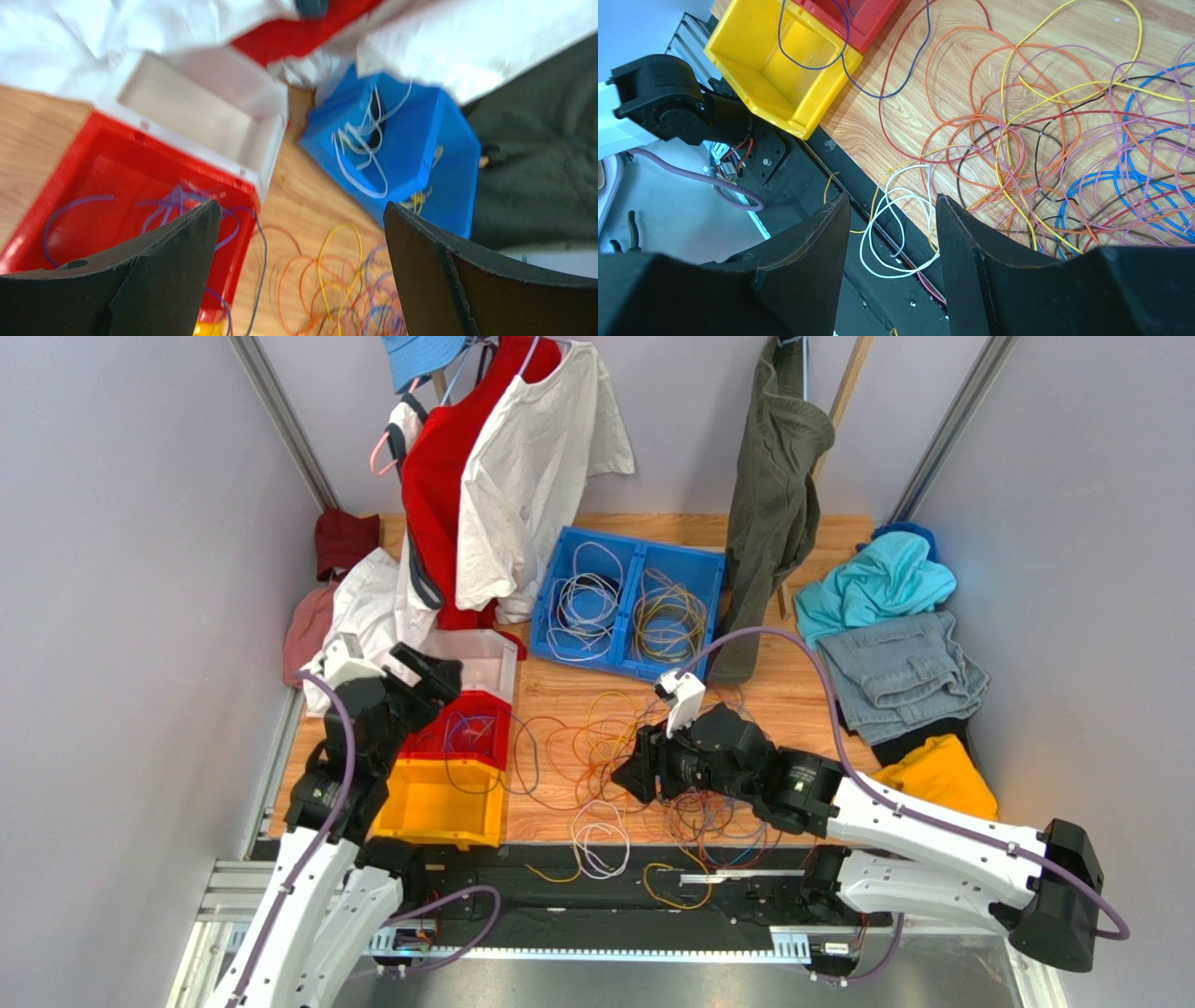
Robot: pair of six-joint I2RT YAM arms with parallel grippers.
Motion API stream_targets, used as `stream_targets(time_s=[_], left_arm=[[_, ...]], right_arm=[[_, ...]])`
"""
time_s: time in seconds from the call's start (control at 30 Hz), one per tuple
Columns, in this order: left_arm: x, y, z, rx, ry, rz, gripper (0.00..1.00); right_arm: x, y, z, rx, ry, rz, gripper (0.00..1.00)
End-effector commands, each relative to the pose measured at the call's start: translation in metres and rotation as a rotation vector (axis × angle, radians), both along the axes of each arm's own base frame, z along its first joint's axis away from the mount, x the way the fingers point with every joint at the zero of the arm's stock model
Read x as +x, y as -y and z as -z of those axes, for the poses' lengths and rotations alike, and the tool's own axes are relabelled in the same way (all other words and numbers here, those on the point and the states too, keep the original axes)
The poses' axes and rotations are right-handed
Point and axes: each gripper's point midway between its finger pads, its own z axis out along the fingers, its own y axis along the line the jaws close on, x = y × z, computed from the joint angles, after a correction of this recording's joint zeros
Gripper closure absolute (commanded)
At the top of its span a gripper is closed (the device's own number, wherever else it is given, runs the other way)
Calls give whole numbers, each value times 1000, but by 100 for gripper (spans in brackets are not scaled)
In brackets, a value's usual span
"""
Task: Untangle the cables
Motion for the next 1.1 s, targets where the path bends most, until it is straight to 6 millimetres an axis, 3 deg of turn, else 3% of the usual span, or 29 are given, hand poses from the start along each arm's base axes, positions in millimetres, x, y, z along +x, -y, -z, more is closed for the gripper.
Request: stream_targets(time_s=[0.0, 0.2, 0.3, 0.37, 0.57, 0.73, 0.9, 0.93, 1.07], left_arm=[[-29, 35, 42, -57, -96, 166, 5], [-58, 54, 71, -19, -259, 290, 4], [-68, 58, 72, -38, -265, 272, 4], [-70, 54, 70, -37, -262, 241, 3], [-89, 17, 83, 32, -411, 64, 2], [-96, 14, 82, 5, -488, 13, 2], [-104, 15, 102, 0, -601, -28, 1], [-106, 16, 114, -2, -623, -26, 1], [-98, 37, 137, -96, -606, 21, 6]], right_arm=[[0, -14, 3, 45, 3, -24, 48], [-1, -25, 21, 25, -45, -47, 49], [-1, -31, 26, 26, -63, -48, 49], [-2, -34, 28, 22, -78, -56, 49], [-4, -33, 33, 6, -85, -48, 50], [-4, -33, 35, 6, -90, -49, 50], [-5, -33, 34, 15, -87, -48, 50], [-6, -33, 33, 16, -87, -51, 50], [-6, -29, 33, 10, -84, -45, 50]])
